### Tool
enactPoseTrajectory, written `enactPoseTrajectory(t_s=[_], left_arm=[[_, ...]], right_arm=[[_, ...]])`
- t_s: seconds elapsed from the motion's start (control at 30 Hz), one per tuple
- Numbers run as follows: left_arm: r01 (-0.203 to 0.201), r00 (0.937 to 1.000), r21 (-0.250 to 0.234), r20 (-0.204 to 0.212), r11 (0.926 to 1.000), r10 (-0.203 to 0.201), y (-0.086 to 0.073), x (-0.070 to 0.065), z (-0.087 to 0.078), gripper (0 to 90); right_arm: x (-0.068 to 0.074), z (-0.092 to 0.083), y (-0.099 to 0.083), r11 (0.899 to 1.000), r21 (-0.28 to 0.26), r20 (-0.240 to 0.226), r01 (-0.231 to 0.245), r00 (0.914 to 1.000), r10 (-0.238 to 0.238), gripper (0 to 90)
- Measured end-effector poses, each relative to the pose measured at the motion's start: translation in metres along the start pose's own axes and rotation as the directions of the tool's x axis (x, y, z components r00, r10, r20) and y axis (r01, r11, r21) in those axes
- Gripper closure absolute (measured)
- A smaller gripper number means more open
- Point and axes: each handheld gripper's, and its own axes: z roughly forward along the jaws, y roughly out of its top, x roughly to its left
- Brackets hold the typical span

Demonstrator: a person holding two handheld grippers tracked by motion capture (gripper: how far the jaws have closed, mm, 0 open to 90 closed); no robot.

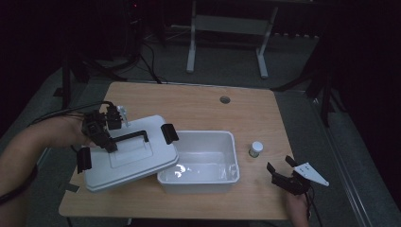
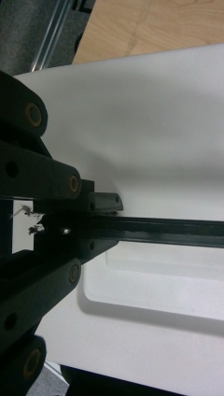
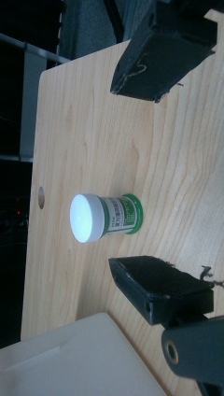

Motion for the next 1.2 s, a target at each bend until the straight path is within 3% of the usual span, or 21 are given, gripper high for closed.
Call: enactPoseTrajectory(t_s=[0.33,0.63,0.73,0.9,1.2], left_arm=[[0.060,0.9982,-0.003,0.004,0.9982,-0.060,-0.029,0.007,0.002,83.6],[0.152,0.9884,0.010,-0.001,0.9884,-0.152,-0.069,0.018,0.010,83.6],[0.182,0.9834,0.018,0.004,0.9832,-0.182,-0.078,0.020,0.019,83.5],[0.178,0.9840,0.019,0.010,0.9839,-0.178,-0.081,0.022,0.034,83.5],[0.192,0.9800,-0.001,0.052,0.9813,-0.192,-0.078,0.033,0.082,83.5]], right_arm=[[0.000,0.000,0.000,1.000,0.002,0.002,-0.003,1.0000,0.003,13.9],[0.000,0.000,0.000,1.000,-0.002,0.004,-0.006,1.0000,0.006,13.9],[0.000,0.000,0.000,1.000,0.000,0.005,-0.004,1.0000,0.004,13.9],[0.000,0.000,0.000,1.000,0.002,0.006,-0.005,1.0000,0.005,13.9],[0.001,0.000,0.000,1.000,0.002,0.006,0.003,1.0000,-0.003,13.9]])
